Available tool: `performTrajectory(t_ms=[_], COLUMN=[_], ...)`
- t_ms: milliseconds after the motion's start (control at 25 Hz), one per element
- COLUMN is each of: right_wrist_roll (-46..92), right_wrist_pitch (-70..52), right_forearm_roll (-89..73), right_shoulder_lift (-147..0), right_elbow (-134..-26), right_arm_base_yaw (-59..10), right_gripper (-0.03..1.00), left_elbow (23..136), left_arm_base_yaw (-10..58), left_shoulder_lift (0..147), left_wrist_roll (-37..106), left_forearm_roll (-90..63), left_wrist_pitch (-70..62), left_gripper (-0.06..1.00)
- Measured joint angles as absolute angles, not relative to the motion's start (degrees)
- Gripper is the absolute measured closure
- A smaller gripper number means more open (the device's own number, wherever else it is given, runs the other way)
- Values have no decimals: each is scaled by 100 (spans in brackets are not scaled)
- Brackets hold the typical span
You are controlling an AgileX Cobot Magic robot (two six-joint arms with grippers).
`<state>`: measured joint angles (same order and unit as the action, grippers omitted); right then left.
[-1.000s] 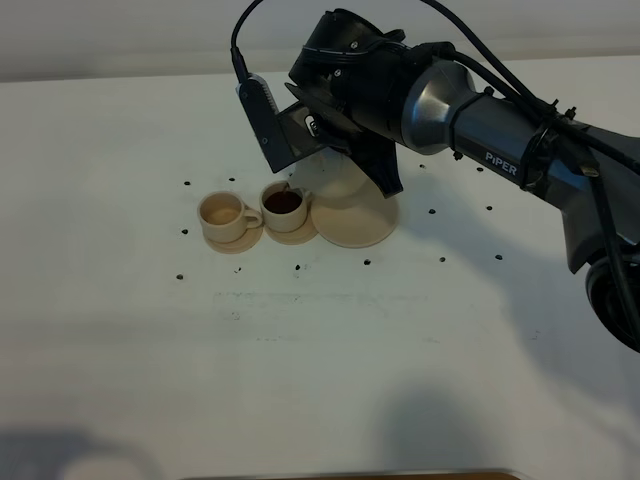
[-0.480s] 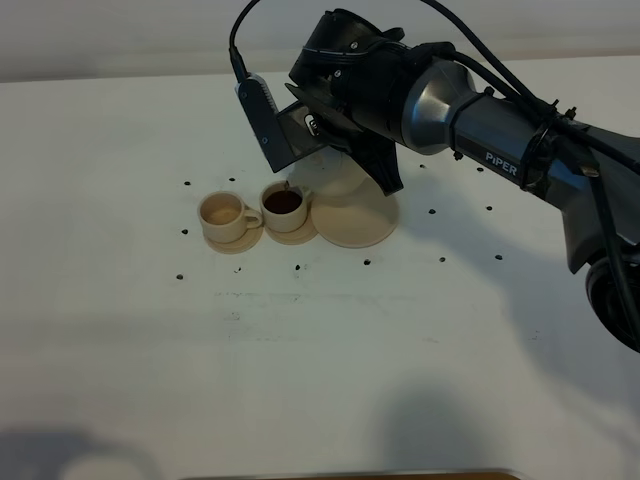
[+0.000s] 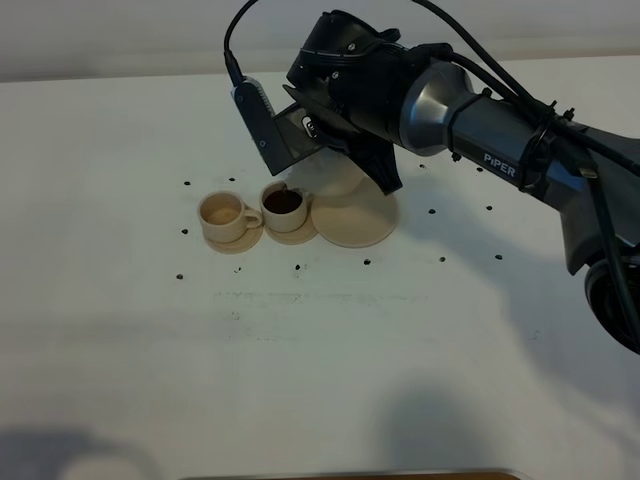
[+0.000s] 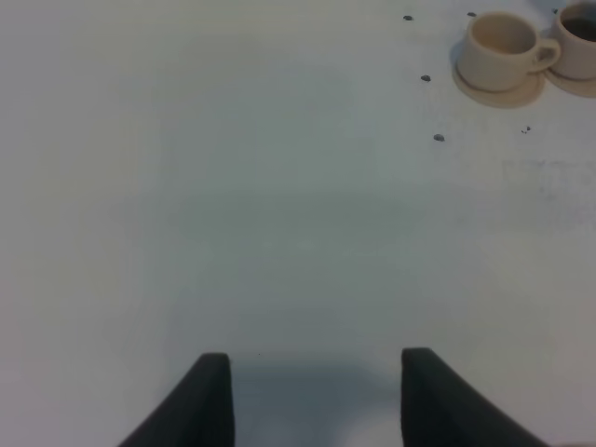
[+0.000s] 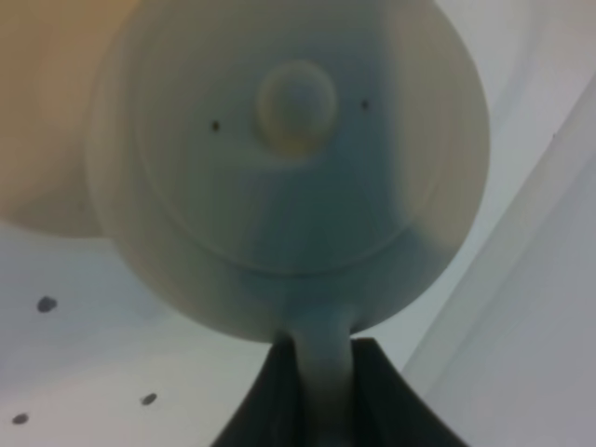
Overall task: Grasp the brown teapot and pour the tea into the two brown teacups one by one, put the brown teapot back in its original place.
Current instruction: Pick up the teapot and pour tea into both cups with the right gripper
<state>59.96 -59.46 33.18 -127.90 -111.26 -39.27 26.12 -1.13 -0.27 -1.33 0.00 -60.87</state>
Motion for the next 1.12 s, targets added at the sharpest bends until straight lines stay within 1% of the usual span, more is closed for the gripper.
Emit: performTrajectory(t_ms=[480,1120], right_wrist_roll=[6047,5139], right_wrist_pitch=[-5916,-6044], right_forearm_roll=[3295,2811], right_shoulder_lift=[-12790,-12790], right_elbow=[-11126,-11126], right_arm_base_yaw=[-3934,-3934], right_gripper=[88,88], left_elbow=[2612,2612], left_arm_base_yaw=[-113,-113], left_shoulder_lift=[-27,-27], left_wrist_roll=[-133,-131], left_forearm_roll=[0,0], left_wrist_pitch=[-6087,-6087], left_gripper=[47,47])
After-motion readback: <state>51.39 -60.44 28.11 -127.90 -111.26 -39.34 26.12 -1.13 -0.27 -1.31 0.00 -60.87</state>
